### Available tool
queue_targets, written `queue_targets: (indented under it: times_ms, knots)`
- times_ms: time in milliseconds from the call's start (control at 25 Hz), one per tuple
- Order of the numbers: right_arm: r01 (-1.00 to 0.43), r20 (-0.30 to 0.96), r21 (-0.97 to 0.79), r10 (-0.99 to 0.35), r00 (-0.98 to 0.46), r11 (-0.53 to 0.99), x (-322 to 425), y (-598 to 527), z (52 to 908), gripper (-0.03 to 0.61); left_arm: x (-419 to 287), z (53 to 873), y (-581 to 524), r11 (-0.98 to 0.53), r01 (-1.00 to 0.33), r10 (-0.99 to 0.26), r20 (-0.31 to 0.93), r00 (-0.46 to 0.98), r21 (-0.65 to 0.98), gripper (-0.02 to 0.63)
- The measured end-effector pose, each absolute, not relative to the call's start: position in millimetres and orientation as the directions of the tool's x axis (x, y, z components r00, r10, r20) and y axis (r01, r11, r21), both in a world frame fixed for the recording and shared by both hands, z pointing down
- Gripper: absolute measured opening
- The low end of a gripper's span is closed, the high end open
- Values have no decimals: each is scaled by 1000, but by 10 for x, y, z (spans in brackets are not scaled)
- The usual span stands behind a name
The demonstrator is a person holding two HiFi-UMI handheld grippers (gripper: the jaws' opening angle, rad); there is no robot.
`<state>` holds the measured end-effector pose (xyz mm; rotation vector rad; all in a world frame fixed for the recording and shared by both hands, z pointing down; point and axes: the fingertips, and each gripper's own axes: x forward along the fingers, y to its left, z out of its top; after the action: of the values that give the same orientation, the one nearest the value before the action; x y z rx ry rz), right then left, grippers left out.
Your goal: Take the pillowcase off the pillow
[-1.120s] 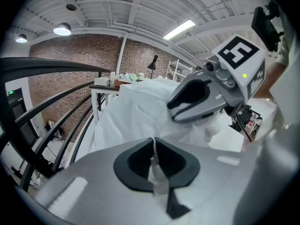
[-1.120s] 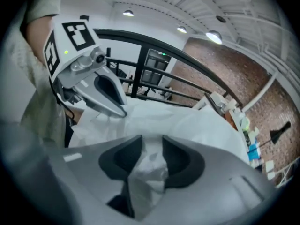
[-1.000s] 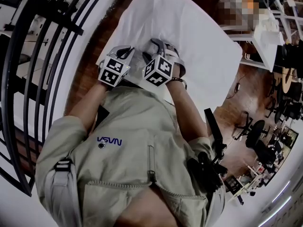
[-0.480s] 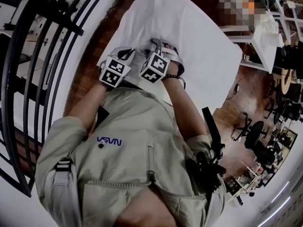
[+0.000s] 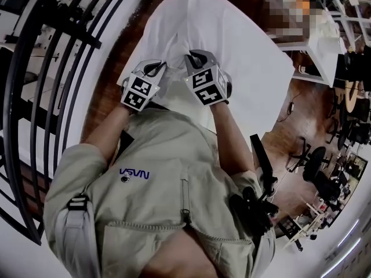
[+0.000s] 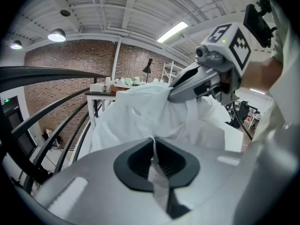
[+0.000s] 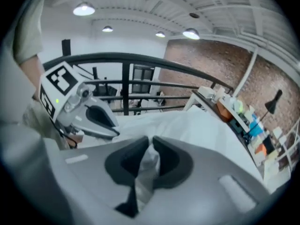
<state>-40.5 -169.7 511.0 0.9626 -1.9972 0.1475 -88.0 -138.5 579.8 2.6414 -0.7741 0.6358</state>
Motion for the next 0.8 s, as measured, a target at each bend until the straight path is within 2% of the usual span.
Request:
queue_targets:
  times_ms: [240, 400, 600, 800]
  knots:
    - [-828, 627, 109, -684, -372, 550, 9, -1854, 4467, 20, -738, 5804, -1339, -818, -543, -404, 483, 777, 190, 11]
    - [-804, 582, 63, -676, -452, 592, -43, -1715, 4179, 20, -465, 5772, -1368, -834, -515, -386, 460, 800, 196, 9]
    - [-746, 592, -3, -600, -538, 666, -175, -1297, 4170, 19, -21, 5817, -1399, -887, -424, -302, 464, 832, 183, 15]
    - [-755, 607, -80, -569, -555, 651, -160, -1176, 4458, 20, -117, 6035, -1282, -906, -386, -247, 524, 815, 173, 18]
